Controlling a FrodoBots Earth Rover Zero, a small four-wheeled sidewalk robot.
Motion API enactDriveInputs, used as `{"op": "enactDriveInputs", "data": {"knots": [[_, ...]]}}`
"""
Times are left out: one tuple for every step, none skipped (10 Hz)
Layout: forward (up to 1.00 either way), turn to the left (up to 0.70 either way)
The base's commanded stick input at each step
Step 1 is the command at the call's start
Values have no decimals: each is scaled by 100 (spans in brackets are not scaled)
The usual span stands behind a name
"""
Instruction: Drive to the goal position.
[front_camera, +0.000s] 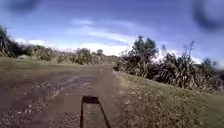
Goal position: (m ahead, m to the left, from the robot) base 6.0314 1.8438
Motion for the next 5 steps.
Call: {"op": "enactDriveInputs", "data": {"knots": [[70,10],[70,18],[70,26],[70,34],[70,0]]}}
